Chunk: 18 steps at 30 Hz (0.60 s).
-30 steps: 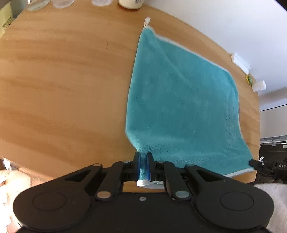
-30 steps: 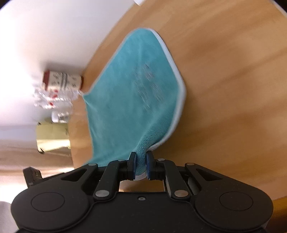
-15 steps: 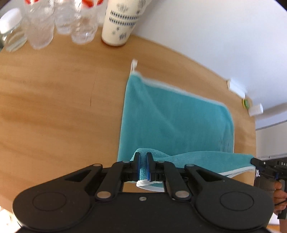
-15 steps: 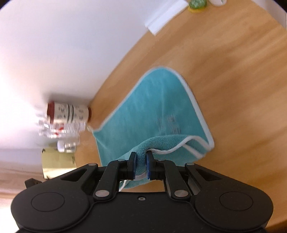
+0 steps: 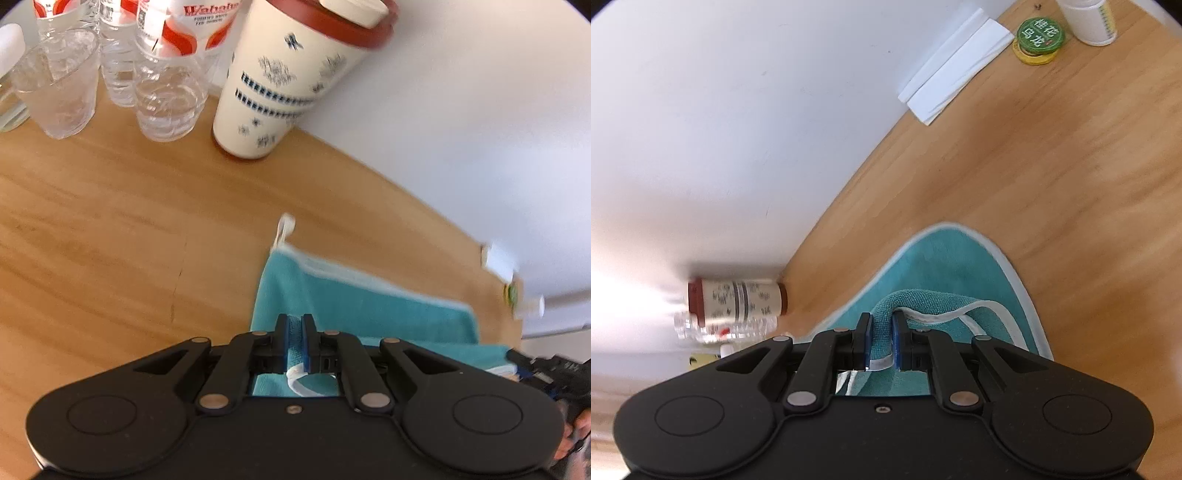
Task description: Fold towel
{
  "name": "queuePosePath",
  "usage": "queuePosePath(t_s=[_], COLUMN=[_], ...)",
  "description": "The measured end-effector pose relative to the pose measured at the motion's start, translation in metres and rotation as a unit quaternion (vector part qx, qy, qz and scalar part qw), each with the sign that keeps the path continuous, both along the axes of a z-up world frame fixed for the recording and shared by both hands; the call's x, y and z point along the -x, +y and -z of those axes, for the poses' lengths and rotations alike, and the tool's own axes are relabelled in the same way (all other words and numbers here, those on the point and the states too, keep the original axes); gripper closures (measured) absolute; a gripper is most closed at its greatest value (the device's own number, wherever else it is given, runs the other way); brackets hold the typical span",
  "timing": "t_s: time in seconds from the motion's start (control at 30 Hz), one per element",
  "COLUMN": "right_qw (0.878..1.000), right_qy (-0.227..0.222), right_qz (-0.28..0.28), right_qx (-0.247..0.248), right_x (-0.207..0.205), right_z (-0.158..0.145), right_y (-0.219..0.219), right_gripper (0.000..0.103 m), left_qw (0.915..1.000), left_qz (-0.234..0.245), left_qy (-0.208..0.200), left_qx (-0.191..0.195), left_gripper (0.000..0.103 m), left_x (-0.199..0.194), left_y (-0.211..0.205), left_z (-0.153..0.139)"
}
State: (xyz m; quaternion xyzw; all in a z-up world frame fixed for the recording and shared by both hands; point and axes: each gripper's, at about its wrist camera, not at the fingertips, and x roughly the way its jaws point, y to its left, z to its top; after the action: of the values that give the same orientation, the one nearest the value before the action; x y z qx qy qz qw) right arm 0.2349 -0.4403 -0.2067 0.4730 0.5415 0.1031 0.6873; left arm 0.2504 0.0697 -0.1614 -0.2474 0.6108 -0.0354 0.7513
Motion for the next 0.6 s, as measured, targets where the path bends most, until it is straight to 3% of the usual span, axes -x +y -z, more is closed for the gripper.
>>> queuePosePath(t_s=[0.27, 0.37, 0.4, 0.43, 0.47, 0.53, 0.57, 0.6], right_qw=[1.0, 0.997, 0.994, 0.993, 0.991, 0.98, 0.977, 0.963], right_qy=[-0.013, -0.026, -0.032, -0.039, -0.046, -0.08, -0.087, -0.107], right_qz=[0.017, 0.036, 0.043, 0.043, 0.042, -0.018, -0.03, -0.065], right_qx=[0.0, 0.064, 0.09, 0.103, 0.117, 0.18, 0.194, 0.238], right_x=[-0.024, -0.031, -0.033, -0.033, -0.034, -0.034, -0.033, -0.031], right_z=[0.009, 0.004, 0.0, -0.003, -0.007, -0.027, -0.031, -0.039], right_y=[0.004, 0.005, 0.005, 0.005, 0.005, 0.009, 0.01, 0.016], right_gripper=[0.09, 0.073, 0.056, 0.047, 0.047, 0.047, 0.047, 0.047], left_qw=[0.9997, 0.9992, 0.9991, 0.9985, 0.9969, 0.9915, 0.988, 0.9841], left_qz=[-0.013, 0.009, 0.014, 0.028, 0.049, 0.093, 0.114, 0.134], left_qy=[-0.004, -0.014, -0.018, -0.028, -0.041, -0.069, -0.079, -0.088], left_qx=[-0.018, -0.036, -0.037, -0.038, -0.045, -0.059, -0.068, -0.078], left_gripper=[0.097, 0.096, 0.094, 0.089, 0.084, 0.052, 0.049, 0.049], left_x=[-0.03, -0.037, -0.037, -0.036, -0.034, -0.029, -0.025, -0.02], left_y=[0.003, -0.003, -0.004, -0.006, -0.009, -0.015, -0.016, -0.018], left_z=[0.019, 0.022, 0.021, 0.019, 0.015, 0.006, 0.003, 0.0])
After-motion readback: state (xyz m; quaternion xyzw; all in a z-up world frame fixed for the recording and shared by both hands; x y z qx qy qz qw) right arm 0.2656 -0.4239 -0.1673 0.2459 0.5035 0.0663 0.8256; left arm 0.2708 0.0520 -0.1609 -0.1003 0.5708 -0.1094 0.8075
